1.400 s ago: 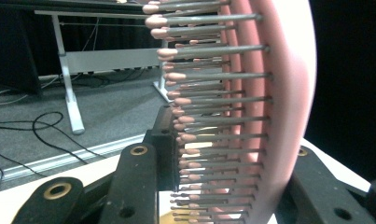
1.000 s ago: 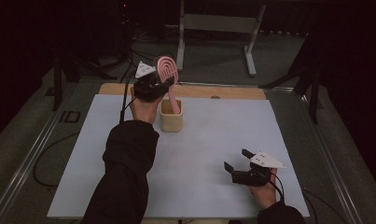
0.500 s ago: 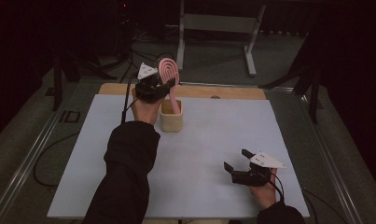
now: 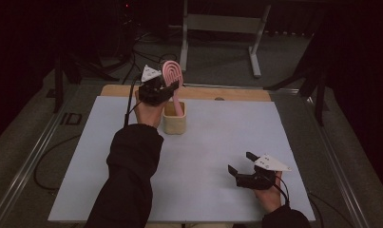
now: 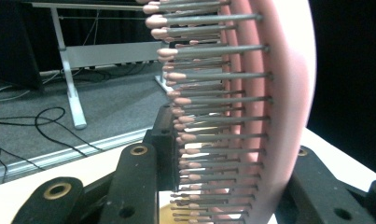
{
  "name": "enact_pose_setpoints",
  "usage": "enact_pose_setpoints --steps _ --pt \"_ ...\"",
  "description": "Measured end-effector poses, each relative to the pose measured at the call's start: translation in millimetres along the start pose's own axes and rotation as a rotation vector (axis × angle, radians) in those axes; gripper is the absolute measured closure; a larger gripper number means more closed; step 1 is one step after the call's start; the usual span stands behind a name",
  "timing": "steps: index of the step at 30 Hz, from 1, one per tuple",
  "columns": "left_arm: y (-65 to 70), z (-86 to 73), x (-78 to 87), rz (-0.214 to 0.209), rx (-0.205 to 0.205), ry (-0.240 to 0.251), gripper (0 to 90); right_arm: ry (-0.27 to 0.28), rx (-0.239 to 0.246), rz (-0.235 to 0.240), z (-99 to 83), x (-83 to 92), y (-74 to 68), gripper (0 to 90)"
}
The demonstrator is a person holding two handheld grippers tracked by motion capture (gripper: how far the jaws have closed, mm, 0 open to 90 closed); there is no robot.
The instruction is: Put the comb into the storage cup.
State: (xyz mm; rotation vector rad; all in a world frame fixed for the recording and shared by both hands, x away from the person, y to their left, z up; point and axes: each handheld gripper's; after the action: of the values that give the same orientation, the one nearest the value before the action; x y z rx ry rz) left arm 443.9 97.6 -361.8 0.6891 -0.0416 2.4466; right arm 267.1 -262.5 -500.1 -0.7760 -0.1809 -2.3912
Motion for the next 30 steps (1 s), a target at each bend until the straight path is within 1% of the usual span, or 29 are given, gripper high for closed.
enact_pose_setpoints --steps 30 --pt "-1.6 -10.4 -7.6 -0.006 0.012 -0.021 64.6 -0.002 0.001 0.001 -0.2 -0.8 -0.2 9.3"
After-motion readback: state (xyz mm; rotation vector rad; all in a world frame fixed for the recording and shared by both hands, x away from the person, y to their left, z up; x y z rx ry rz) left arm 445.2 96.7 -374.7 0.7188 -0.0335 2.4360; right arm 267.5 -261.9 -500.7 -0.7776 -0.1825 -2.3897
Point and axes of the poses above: each handheld gripper's, and its own axes: x roughly backward along the jaws, z roughly out of its top, y roughly to its right, and after that the axes turned 11 degrees about -y, right-handed
